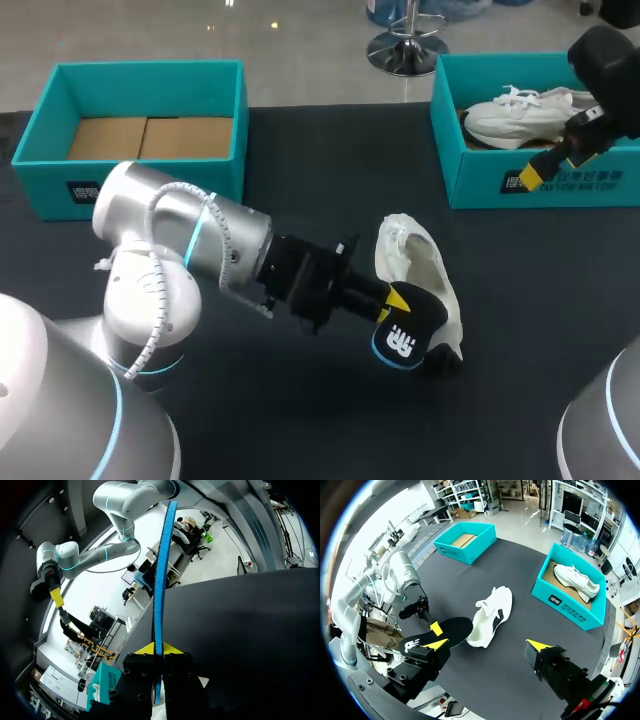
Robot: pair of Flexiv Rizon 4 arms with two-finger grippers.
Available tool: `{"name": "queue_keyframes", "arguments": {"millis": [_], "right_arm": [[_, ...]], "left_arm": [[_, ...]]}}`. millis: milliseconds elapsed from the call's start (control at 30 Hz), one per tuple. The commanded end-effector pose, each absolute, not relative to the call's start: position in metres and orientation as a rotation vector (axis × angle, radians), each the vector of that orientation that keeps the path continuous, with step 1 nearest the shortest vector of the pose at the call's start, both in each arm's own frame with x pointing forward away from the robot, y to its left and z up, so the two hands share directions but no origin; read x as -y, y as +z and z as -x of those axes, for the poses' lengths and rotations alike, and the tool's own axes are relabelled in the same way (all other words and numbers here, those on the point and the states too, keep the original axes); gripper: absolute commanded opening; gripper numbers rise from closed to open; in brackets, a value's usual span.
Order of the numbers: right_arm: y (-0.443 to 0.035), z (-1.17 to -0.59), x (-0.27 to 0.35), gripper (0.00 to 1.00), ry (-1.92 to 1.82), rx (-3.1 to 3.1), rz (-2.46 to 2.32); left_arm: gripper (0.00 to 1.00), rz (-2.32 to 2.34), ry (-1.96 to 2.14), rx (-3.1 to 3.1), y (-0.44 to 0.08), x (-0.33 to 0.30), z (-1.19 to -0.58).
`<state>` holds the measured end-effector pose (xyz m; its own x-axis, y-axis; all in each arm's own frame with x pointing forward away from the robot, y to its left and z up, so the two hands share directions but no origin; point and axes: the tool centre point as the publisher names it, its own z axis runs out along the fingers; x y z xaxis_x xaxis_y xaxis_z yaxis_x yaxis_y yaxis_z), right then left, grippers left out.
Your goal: Take the shoe out of the shoebox, open the shoe tongue, remove and reinsert the insole, then place the shoe into the shoebox
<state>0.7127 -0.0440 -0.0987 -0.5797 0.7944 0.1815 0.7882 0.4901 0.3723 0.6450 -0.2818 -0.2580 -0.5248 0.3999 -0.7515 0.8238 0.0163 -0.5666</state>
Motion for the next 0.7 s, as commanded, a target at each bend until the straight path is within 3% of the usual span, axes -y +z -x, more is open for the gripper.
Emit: {"name": "queue_keyframes", "arguments": {"millis": [33, 700], "right_arm": [[-0.099, -0.715, 0.043, 1.00, 0.656, -2.703, -1.435], [-0.099, -0.715, 0.043, 1.00, 0.656, -2.703, -1.435]], "left_arm": [[0.00, -1.251, -1.495, -1.920, -0.267, 0.301, -0.648], [0.00, -1.355, -1.380, -1.855, -0.286, 0.300, -0.673]]}}
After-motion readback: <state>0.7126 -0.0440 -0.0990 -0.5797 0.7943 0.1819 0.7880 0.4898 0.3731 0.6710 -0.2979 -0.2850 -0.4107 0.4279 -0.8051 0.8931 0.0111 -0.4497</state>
